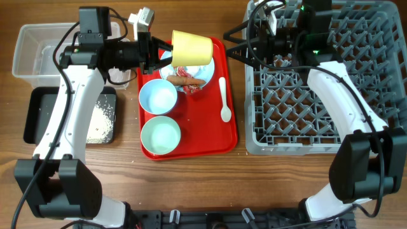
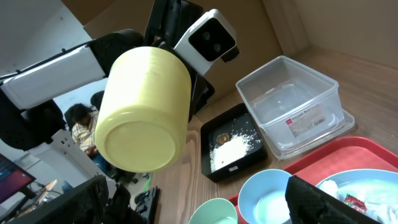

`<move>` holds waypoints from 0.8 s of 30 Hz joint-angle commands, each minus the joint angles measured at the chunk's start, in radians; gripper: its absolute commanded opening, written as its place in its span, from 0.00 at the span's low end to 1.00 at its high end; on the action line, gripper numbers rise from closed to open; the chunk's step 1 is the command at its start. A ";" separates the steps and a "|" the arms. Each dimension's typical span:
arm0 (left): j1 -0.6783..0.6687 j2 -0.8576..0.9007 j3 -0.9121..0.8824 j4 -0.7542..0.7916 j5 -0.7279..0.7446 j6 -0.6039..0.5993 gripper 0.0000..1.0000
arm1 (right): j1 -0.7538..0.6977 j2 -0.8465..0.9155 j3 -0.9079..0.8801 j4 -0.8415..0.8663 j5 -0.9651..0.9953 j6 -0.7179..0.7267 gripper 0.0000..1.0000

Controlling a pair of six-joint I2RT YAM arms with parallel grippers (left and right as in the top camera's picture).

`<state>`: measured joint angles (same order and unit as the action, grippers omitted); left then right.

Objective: Sort waste into correct bins and load items into the dishwasher rack
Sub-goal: 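Hand the yellow cup from the left gripper to the right gripper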

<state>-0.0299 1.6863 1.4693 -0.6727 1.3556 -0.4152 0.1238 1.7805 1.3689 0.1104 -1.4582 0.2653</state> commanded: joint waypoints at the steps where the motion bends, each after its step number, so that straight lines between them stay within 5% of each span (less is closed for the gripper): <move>1: -0.001 -0.017 0.014 0.003 -0.032 -0.043 0.04 | 0.004 0.000 0.011 0.007 -0.013 0.000 0.93; 6: -0.034 -0.017 0.014 0.006 -0.129 -0.068 0.04 | 0.038 0.000 0.011 0.104 -0.041 0.071 0.93; 15: -0.064 -0.017 0.014 0.064 -0.077 -0.094 0.04 | 0.129 0.000 0.011 0.176 -0.021 0.105 0.91; 24: -0.064 -0.017 0.014 0.086 -0.077 -0.118 0.04 | 0.129 0.000 0.011 0.181 -0.021 0.104 0.59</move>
<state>-0.0944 1.6863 1.4693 -0.6014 1.2697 -0.5148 0.2474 1.7805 1.3685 0.2871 -1.4582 0.3744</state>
